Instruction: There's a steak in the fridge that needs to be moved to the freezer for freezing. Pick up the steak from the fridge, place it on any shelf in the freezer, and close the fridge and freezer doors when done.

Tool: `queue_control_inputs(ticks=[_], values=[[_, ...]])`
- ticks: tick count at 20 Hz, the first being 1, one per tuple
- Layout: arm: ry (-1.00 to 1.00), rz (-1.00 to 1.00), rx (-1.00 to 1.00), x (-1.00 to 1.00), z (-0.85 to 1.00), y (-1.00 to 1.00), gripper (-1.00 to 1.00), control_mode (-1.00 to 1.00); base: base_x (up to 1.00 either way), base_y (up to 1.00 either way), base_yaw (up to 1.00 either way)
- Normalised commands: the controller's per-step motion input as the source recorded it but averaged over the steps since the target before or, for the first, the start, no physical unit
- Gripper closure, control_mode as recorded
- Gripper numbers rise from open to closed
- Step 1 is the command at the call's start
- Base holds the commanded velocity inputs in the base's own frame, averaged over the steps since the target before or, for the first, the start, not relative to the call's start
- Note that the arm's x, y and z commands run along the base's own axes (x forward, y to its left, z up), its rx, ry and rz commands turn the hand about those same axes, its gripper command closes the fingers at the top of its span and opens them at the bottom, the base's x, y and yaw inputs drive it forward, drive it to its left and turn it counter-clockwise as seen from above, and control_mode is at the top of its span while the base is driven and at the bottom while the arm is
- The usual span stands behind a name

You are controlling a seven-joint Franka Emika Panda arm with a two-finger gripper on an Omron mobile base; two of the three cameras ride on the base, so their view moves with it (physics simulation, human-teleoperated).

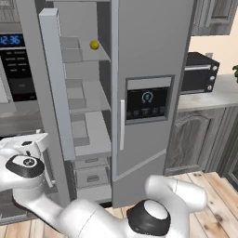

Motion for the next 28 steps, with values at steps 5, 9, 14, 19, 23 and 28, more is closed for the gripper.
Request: queue_control_inputs(ticks=[5, 9, 14, 19, 23, 28], values=[[0.03, 0.00, 0.07, 0.92, -0.55, 0.12, -1.00, -1.00, 0.00, 0.00, 0.00], [0.00, 0.00, 0.06, 0.97, -0.33, 0.00, -1.00, -1.00, 0.00, 0.00, 0.00], [0.00, 0.00, 0.03, 0.96, -0.29, 0.00, -1.00, -1.00, 0.00, 0.00, 0.00], [-0.06, 0.00, 0.00, 0.74, -0.20, 0.04, -1.00, -1.00, 0.00, 0.00, 0.00], [-0.07, 0.00, 0.01, 0.59, 0.00, -0.41, -1.00, -1.00, 0.00, 0.00, 0.00], [-0.13, -0.03, 0.09, 0.04, 0.00, -1.00, -1.00, -1.00, 0.00, 0.00, 0.00]])
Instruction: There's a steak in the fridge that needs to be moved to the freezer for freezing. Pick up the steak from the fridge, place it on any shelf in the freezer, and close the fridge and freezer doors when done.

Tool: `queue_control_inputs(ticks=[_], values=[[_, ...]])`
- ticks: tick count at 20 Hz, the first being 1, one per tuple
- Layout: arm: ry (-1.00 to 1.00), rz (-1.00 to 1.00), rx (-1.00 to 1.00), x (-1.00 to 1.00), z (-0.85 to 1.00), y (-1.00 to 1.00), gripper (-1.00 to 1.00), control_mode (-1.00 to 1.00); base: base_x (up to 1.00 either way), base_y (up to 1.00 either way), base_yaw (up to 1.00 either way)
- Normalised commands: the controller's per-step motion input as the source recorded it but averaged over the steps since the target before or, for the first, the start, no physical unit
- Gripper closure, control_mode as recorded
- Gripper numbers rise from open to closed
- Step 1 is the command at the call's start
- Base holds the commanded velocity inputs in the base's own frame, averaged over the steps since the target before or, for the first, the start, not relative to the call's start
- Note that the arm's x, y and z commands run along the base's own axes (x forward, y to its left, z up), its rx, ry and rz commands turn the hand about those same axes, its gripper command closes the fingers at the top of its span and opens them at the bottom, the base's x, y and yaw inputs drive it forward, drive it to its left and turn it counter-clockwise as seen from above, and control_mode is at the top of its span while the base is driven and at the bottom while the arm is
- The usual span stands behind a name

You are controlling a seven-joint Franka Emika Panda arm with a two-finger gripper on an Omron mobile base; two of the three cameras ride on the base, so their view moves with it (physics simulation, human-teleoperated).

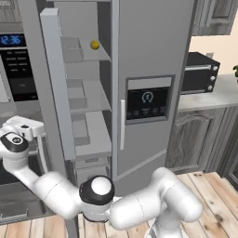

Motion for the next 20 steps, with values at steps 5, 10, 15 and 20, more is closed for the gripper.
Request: queue_control_inputs(ticks=[5, 10, 15, 20], values=[[-0.14, -0.07, 0.13, -0.24, 0.08, -1.00, -1.00, -1.00, 0.00, 0.00, 0.00], [-0.03, 0.00, 0.11, 0.05, 0.02, -1.00, -1.00, -1.00, 0.00, 0.00, 0.00], [0.00, 0.02, 0.08, 0.30, 0.00, -1.00, -1.00, -1.00, 0.00, 0.00, 0.00], [0.00, 0.04, 0.07, 0.52, 0.00, -1.00, -1.00, -1.00, 0.00, 0.00, 0.00]])
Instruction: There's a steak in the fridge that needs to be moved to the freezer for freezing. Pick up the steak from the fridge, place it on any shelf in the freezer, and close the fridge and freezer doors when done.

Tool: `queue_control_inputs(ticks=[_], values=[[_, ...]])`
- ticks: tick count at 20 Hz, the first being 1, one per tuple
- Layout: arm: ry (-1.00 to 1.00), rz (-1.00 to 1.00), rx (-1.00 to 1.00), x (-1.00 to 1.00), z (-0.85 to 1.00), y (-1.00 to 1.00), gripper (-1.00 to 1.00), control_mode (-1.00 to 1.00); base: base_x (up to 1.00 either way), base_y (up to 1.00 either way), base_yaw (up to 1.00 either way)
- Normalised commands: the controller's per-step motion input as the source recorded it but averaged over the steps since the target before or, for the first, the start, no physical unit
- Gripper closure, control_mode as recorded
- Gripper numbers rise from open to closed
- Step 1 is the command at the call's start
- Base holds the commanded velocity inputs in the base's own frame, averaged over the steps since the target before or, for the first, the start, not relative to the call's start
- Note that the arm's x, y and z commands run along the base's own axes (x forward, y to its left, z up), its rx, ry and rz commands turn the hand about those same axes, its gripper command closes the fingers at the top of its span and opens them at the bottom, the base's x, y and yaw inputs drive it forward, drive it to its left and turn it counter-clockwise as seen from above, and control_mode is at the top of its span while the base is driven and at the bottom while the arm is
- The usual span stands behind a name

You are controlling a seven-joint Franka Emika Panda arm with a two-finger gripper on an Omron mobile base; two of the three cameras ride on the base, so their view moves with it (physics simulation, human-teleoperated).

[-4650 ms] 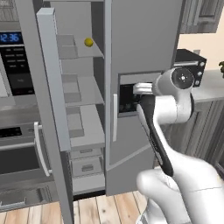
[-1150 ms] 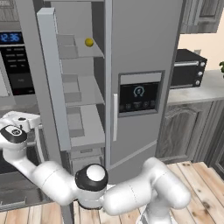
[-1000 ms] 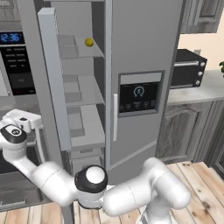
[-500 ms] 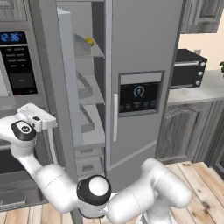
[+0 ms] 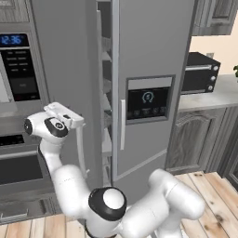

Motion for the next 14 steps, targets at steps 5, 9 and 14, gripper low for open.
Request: queue_control_inputs(ticks=[5, 9, 14], values=[[0.00, 0.10, 0.09, 0.88, 0.00, -1.00, -1.00, -1.00, 0.00, 0.00, 0.00], [0.00, 0.11, 0.09, 1.00, 0.00, -0.87, -1.00, -1.00, 0.00, 0.00, 0.00], [0.00, 0.10, 0.06, 1.00, 0.00, -0.58, -1.00, -1.00, 0.00, 0.00, 0.00]])
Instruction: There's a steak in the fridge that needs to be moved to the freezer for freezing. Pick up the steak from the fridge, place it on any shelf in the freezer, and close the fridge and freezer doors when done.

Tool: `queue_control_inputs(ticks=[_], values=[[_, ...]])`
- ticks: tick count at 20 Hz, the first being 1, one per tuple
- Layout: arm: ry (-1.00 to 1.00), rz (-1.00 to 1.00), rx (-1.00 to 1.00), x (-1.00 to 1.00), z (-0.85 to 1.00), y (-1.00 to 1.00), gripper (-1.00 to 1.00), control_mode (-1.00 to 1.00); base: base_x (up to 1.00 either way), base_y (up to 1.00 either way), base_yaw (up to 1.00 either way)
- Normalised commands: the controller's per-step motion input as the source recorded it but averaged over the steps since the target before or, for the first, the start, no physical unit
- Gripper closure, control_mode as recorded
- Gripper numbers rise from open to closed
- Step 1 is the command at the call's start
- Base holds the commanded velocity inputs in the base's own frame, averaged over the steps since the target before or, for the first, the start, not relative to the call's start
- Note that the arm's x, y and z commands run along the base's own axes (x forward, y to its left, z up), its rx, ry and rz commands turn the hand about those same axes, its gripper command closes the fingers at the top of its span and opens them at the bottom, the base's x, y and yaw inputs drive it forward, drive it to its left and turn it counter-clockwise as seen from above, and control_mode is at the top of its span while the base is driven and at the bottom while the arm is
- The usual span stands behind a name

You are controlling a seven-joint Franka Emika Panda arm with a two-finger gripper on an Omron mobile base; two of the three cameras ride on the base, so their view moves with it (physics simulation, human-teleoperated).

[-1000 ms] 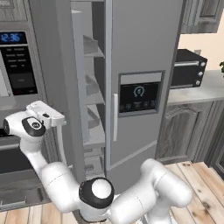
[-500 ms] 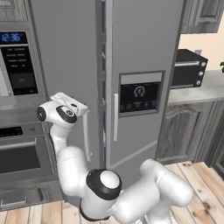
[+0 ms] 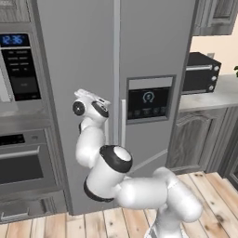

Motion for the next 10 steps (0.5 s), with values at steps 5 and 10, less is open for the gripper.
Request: queue_control_inputs(ticks=[5, 10], values=[[0.01, 0.13, 0.07, 1.00, 0.07, -0.40, -1.00, -1.00, 0.00, 0.00, 0.00], [0.03, 0.05, 0.01, 0.15, 0.57, -0.26, -1.00, -1.00, 0.00, 0.00, 0.00]])
